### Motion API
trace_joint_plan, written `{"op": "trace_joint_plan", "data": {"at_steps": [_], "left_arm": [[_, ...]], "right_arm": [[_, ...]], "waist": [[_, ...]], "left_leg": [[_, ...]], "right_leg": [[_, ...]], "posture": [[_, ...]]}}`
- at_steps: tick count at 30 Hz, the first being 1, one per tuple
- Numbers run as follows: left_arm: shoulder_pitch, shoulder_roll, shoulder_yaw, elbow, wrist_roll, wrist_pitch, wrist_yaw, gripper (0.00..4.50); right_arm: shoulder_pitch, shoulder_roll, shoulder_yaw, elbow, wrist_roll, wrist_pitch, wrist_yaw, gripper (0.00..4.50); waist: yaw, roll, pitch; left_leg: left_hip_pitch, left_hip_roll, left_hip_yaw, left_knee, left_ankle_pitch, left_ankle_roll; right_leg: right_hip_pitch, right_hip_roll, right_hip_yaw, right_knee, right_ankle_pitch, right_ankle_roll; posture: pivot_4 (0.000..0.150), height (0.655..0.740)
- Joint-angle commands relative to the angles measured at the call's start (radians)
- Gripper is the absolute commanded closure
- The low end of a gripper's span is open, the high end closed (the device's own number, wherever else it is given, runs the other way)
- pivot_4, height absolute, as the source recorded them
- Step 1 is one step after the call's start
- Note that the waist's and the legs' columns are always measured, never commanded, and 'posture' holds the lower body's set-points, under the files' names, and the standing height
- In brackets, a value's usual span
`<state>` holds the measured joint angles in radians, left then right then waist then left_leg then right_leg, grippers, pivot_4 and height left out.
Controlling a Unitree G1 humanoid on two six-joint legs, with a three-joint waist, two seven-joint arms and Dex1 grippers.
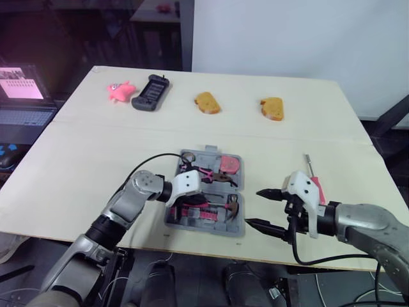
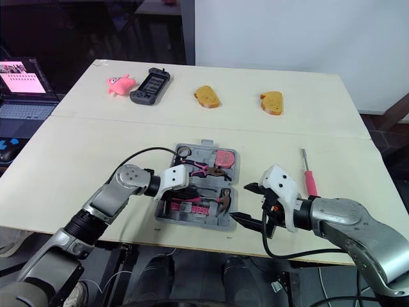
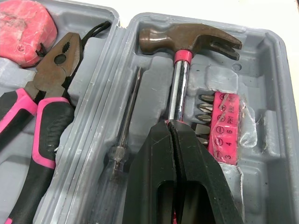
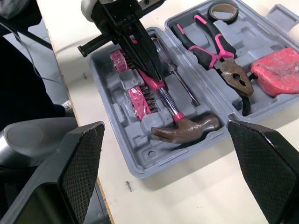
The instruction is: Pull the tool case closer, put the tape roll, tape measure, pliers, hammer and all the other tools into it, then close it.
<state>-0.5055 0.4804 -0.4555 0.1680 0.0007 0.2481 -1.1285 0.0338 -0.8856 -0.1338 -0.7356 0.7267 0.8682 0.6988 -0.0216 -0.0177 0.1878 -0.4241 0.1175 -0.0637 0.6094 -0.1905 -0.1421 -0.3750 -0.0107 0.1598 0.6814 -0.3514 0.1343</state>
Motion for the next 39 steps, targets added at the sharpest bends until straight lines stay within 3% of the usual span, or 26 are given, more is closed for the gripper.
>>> {"op": "trace_joint_plan", "data": {"at_steps": [1,6,9,14,21,28,31,36,39], "left_arm": [[0.062,0.014,-0.089,0.132,0.088,0.002,-0.009,4.45],[0.07,-0.005,-0.102,0.235,0.109,-0.021,0.01,4.45],[0.062,-0.017,-0.094,0.253,0.105,-0.02,0.01,4.45],[0.045,-0.035,-0.078,0.28,0.094,-0.025,0.008,4.45],[0.01,-0.048,0.075,0.196,-0.046,-0.034,-0.005,4.45],[0.031,0.091,0.348,-0.209,-0.364,0.125,-0.096,4.45],[0.125,0.261,0.505,-0.309,-0.456,0.161,-0.176,4.45],[0.312,0.441,0.655,-0.301,-0.472,0.132,-0.232,4.45],[0.45,0.497,0.773,-0.197,-0.428,0.022,-0.243,3.65]], "right_arm": [[-0.004,-0.012,-0.036,-0.034,0.015,0.0,-0.001,0.0],[0.0,-0.013,-0.045,-0.039,0.025,0.008,-0.005,0.0],[0.002,-0.014,-0.049,-0.041,0.026,0.012,-0.006,0.0],[0.0,-0.014,-0.051,-0.035,0.024,0.014,-0.003,0.0],[-0.014,-0.01,-0.046,-0.013,0.009,-0.001,0.003,0.0],[-0.028,0.0,-0.079,0.012,0.0,-0.04,0.014,0.0],[0.006,-0.017,-0.125,0.043,-0.033,-0.095,0.048,0.0],[0.075,-0.027,-0.218,0.115,-0.066,-0.178,0.116,0.0],[0.168,-0.022,-0.274,0.175,-0.12,-0.265,0.178,0.0]], "waist": [[0.0,0.0,-0.005],[0.001,0.0,-0.025],[0.0,-0.001,-0.035],[0.001,-0.001,-0.041],[0.0,-0.001,-0.039],[-0.013,-0.001,-0.025],[-0.016,0.0,-0.024],[-0.019,0.004,-0.017],[-0.019,0.002,-0.015]], "left_leg": [[0.0,0.0,0.0,0.0,0.0,0.0],[0.003,0.0,0.0,-0.003,0.0,0.0],[0.016,0.0,0.003,-0.016,0.0,0.0],[0.016,0.0,0.003,-0.017,-0.001,0.0],[0.015,0.0,0.003,-0.018,-0.001,0.0],[-0.004,0.0,0.002,-0.019,0.001,-0.001],[-0.003,0.0,0.003,-0.02,0.0,-0.001],[-0.002,0.0,0.003,-0.022,-0.003,0.006],[-0.002,0.0,0.003,-0.022,-0.003,0.005]], "right_leg": [[0.0,0.0,0.0,0.0,0.0,0.0],[0.003,0.0,0.0,-0.006,0.0,0.0],[0.01,-0.001,0.002,-0.018,0.001,-0.002],[0.011,-0.001,0.002,-0.019,0.0,-0.003],[0.008,-0.001,0.002,-0.019,0.0,-0.003],[-0.005,0.0,0.002,-0.016,0.003,0.0],[-0.005,0.0,0.001,-0.016,0.002,0.002],[-0.005,0.0,0.0,-0.016,0.0,0.001],[-0.005,-0.001,0.0,-0.017,-0.002,-0.002]], "posture": [[0.15,0.7395],[0.15,0.7395],[0.15,0.7395],[0.15,0.7395],[0.15,0.7395],[0.15,0.7395],[0.15,0.7395],[0.15,0.7395],[0.15,0.7395]]}}
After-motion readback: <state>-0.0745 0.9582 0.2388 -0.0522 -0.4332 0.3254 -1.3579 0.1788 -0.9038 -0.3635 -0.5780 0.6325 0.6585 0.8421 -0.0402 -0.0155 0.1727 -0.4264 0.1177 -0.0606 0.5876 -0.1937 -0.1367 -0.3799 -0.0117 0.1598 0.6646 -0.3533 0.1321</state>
